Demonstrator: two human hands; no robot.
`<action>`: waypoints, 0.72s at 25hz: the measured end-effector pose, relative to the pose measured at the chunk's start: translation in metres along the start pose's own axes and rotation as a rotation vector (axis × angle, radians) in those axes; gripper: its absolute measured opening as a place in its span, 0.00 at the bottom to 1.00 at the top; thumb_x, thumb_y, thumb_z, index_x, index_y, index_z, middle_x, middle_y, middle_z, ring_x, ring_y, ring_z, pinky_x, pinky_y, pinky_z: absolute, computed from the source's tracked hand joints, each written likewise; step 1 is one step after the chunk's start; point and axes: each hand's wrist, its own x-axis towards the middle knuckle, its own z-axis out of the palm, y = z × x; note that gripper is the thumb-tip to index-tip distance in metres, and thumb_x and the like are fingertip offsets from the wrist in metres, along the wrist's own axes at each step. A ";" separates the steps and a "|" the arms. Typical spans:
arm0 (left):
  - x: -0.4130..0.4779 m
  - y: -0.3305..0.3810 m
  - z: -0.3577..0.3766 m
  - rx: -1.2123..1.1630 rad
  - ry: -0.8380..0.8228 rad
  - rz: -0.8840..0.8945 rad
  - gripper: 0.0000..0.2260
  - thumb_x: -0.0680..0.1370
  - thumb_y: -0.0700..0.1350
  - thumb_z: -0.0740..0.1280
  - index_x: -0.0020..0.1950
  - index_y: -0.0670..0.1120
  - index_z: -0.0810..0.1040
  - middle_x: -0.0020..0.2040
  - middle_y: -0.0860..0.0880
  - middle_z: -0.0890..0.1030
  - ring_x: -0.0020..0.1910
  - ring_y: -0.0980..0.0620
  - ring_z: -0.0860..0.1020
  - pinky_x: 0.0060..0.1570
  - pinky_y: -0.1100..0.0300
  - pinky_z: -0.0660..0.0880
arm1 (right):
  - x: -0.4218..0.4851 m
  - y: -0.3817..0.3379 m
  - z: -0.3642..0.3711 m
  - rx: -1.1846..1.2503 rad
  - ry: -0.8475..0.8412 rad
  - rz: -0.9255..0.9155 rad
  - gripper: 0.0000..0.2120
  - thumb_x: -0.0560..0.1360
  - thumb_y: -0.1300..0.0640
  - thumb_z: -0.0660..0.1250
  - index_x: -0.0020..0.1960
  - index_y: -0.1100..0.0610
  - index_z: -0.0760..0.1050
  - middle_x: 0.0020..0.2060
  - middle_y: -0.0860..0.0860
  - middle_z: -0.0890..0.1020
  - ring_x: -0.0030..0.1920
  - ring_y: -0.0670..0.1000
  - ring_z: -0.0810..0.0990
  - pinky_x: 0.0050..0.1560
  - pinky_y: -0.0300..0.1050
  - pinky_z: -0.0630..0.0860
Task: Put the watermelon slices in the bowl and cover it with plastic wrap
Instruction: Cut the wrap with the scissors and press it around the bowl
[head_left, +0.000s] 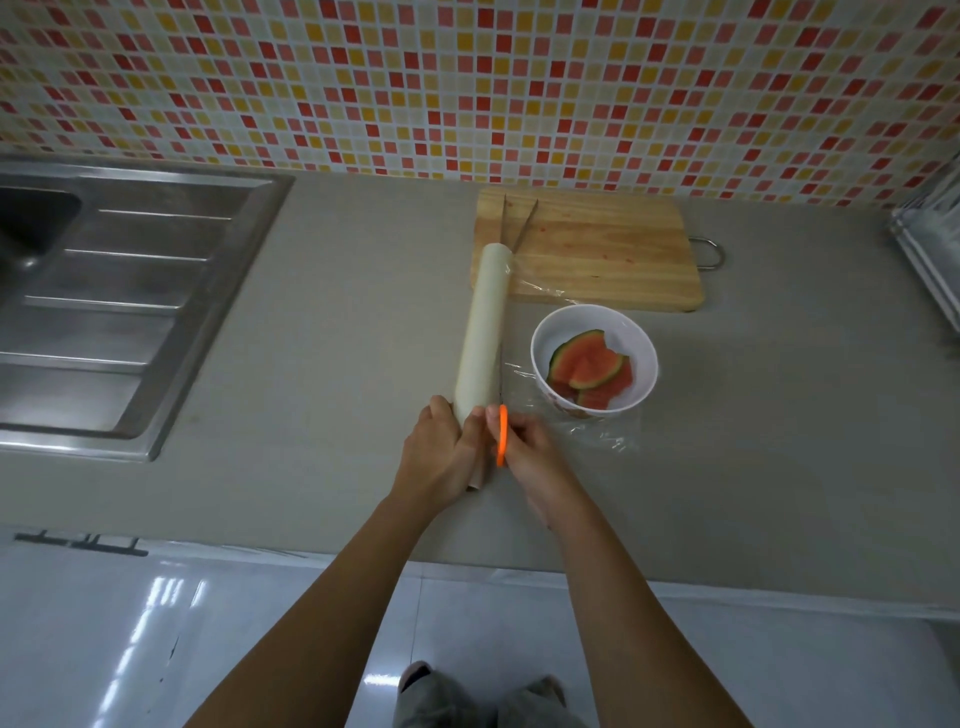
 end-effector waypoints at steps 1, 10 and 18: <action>0.000 -0.001 -0.001 0.004 -0.001 0.001 0.14 0.79 0.56 0.56 0.45 0.45 0.65 0.46 0.45 0.72 0.50 0.40 0.73 0.44 0.54 0.63 | 0.001 0.000 0.001 0.013 -0.001 0.008 0.13 0.77 0.50 0.63 0.36 0.53 0.77 0.29 0.45 0.74 0.34 0.41 0.71 0.38 0.36 0.68; 0.000 -0.006 -0.010 0.034 -0.032 0.038 0.16 0.79 0.58 0.56 0.45 0.45 0.65 0.46 0.46 0.72 0.49 0.41 0.73 0.44 0.54 0.64 | 0.025 -0.006 0.003 0.033 0.051 0.024 0.17 0.76 0.47 0.64 0.30 0.52 0.73 0.25 0.42 0.75 0.32 0.41 0.73 0.40 0.37 0.69; 0.002 -0.015 -0.022 0.047 -0.082 0.063 0.14 0.79 0.56 0.56 0.43 0.47 0.63 0.43 0.48 0.72 0.43 0.46 0.70 0.41 0.55 0.63 | 0.042 -0.002 0.010 -0.002 0.130 0.092 0.15 0.71 0.39 0.65 0.36 0.50 0.78 0.32 0.42 0.80 0.42 0.45 0.78 0.49 0.41 0.72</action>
